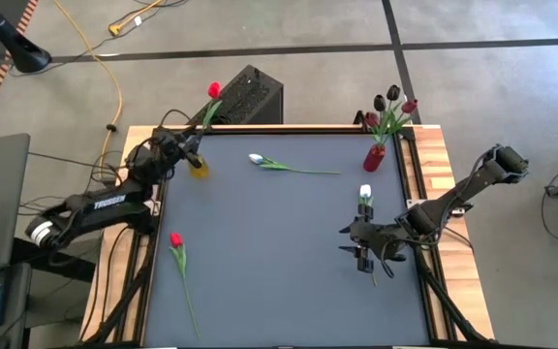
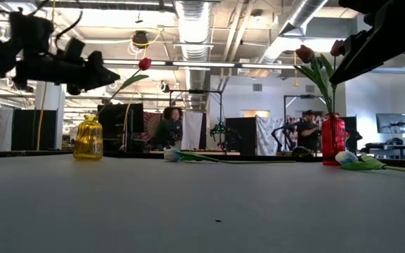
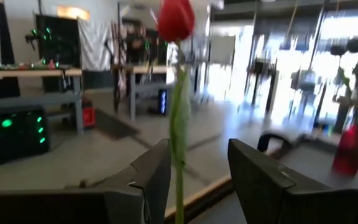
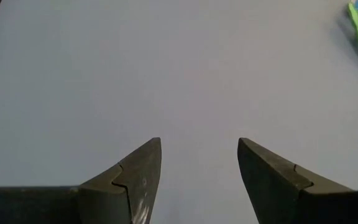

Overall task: Sort flowers into vase by color
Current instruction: Put the right red tulip into the yellow flower vase

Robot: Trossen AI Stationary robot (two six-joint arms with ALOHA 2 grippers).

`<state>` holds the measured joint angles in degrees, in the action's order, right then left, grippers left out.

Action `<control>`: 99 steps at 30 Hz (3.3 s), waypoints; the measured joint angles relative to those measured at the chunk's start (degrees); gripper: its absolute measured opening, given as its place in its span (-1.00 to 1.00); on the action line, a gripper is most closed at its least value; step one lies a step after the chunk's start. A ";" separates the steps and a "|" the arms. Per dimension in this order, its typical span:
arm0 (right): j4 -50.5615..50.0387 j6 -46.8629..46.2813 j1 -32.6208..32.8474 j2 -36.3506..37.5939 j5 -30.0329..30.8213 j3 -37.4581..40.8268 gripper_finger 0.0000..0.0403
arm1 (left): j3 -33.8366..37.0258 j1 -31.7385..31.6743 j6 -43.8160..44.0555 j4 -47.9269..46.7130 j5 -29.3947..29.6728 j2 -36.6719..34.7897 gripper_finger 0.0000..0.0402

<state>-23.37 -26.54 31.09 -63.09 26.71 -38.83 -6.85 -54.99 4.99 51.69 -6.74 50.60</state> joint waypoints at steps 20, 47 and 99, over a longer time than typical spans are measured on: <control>-0.12 0.23 0.00 0.00 0.06 0.00 0.18 | -24.22 12.66 -13.29 -56.93 22.11 -4.97 -0.23; -0.14 1.41 0.00 0.00 0.12 0.00 0.18 | -23.26 12.78 -11.27 -50.68 28.17 4.32 -0.23; 2.26 1.11 0.04 -0.02 -1.64 0.00 0.18 | -9.82 15.70 7.92 -48.75 30.51 -16.87 -0.99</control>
<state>-21.10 -25.43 31.14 -63.11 25.07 -38.83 -16.67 -39.29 12.91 2.95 23.77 33.74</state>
